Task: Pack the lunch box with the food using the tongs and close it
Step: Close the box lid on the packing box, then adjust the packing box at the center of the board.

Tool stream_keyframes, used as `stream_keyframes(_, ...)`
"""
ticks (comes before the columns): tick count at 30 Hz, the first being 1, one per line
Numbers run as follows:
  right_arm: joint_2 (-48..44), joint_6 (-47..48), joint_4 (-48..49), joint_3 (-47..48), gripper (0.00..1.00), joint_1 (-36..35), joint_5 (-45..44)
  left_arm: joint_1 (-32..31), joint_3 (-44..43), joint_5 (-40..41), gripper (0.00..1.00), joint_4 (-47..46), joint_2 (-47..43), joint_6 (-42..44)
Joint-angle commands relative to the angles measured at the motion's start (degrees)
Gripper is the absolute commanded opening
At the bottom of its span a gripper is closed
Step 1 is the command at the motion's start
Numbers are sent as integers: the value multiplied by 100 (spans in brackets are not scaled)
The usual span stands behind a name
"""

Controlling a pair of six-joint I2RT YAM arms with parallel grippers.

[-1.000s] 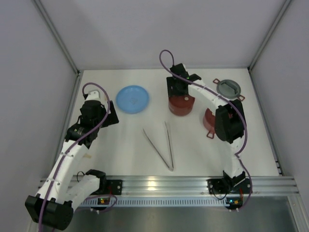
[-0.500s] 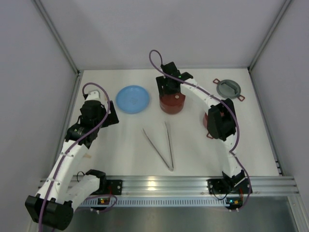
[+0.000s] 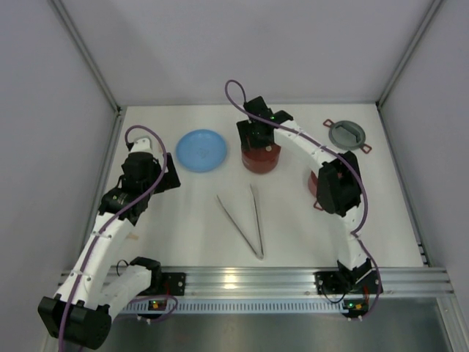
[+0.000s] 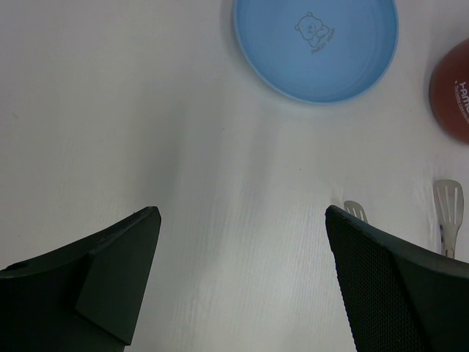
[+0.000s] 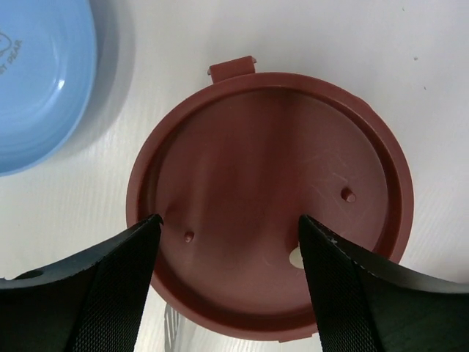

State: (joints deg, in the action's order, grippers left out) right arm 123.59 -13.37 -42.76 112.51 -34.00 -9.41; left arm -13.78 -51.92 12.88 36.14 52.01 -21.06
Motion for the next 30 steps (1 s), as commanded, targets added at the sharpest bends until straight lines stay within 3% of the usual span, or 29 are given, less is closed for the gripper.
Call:
stream_keyframes(1, -493, -298, -873, 367, 75, -107, -394, 33, 68, -32, 99, -221, -138, 5)
stream_keyframes(4, -799, -684, -1296, 475, 74, -116, -702, 33, 77, -58, 99, -230, -173, -12)
stream_keyframes(11, -2339, -1273, 233, -2168, 75, -116, -518, 33, 94, -146, 99, -248, -209, -30)
stream_keyframes(17, -2717, -1538, 582, -3162, 74, -151, -379, 33, 77, -155, 99, -265, -200, -21)
stream_keyframes(22, -2674, -1441, 1015, -3577, 74, -151, -245, 33, 77, -172, 99, -274, -191, -39)
stream_keyframes(30, -2270, -1687, 1340, -3429, 73, 68, -623, 33, 86, -163, 99, -274, -191, -30)
